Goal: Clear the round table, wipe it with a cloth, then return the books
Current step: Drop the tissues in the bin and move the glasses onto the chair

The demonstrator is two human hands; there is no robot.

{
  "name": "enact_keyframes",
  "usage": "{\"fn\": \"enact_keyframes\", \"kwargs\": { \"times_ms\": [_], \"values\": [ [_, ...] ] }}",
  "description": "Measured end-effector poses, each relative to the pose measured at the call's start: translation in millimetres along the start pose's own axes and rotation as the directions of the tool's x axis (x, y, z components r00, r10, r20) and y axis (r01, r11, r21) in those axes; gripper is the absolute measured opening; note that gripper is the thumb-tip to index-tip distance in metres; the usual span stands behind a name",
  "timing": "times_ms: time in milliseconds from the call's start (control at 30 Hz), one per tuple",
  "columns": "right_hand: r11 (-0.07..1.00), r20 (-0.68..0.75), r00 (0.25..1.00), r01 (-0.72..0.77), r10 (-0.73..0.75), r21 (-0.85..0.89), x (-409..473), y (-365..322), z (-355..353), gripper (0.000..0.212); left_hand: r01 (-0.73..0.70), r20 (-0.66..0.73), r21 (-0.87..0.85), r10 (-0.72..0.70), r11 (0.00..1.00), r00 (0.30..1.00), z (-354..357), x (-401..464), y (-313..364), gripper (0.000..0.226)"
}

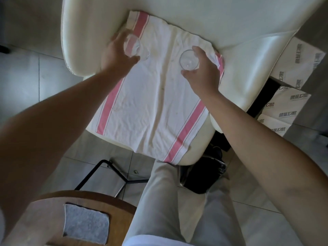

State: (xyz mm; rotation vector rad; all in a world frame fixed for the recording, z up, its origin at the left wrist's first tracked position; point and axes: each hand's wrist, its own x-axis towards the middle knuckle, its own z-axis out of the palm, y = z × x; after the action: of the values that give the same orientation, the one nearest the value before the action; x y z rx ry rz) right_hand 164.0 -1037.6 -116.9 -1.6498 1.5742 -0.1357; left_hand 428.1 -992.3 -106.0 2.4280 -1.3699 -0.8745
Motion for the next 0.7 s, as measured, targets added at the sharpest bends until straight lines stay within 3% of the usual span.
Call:
{"fn": "enact_keyframes", "kwargs": {
  "times_ms": [267,533,700],
  "values": [
    [0.998,0.048,0.997,-0.062,0.063,-0.018,17.5,14.2,20.8,0.07,-0.051,0.099,0.1,0.041,0.994,0.994,20.2,13.8,7.3,0.072],
    [0.971,0.084,0.994,0.082,-0.064,-0.226,21.2,22.5,20.8,0.064,-0.158,0.195,0.223,0.115,0.962,0.974,17.0,21.6,3.1,0.071],
    [0.958,0.124,0.992,0.063,-0.029,-0.281,24.5,19.6,16.6,0.064,-0.175,0.221,0.273,0.115,0.946,0.968,14.7,22.3,8.7,0.069]
  ]
}}
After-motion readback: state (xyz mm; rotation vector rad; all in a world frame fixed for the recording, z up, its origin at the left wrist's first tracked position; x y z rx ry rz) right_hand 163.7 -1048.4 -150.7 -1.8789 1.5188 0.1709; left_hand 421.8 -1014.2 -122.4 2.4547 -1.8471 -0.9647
